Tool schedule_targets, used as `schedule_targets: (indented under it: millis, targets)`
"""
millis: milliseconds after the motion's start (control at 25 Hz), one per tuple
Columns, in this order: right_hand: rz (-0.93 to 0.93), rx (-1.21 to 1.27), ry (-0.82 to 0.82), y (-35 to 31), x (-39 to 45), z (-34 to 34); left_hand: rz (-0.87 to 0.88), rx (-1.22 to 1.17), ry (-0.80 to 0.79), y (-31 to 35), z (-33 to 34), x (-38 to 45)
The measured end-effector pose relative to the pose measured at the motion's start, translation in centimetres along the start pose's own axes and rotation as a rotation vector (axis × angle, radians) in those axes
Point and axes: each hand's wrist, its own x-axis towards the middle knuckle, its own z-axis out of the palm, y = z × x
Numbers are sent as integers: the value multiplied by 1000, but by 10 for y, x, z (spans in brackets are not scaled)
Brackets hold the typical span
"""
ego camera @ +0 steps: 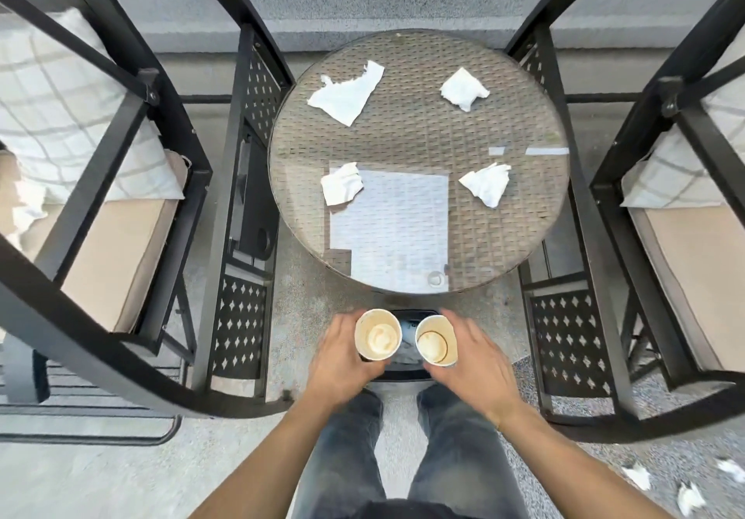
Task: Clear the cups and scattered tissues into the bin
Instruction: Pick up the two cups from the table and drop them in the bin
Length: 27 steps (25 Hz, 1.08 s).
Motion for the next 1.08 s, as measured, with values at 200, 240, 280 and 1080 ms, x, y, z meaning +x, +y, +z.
schedule_targets:
  millis: [200, 240, 280, 1080]
  targets:
    - [116, -37, -127, 22, 6, 32, -87, 60, -93, -23, 33, 10]
    - [123, -53, -134, 24, 5, 37, -109, 52, -105, -25, 38, 10]
    - [125, -72, -139, 26, 5, 42, -124, 46, -112, -27, 43, 11]
    - [33, 18, 41, 40, 38, 24, -52, -44, 105, -24, 7, 41]
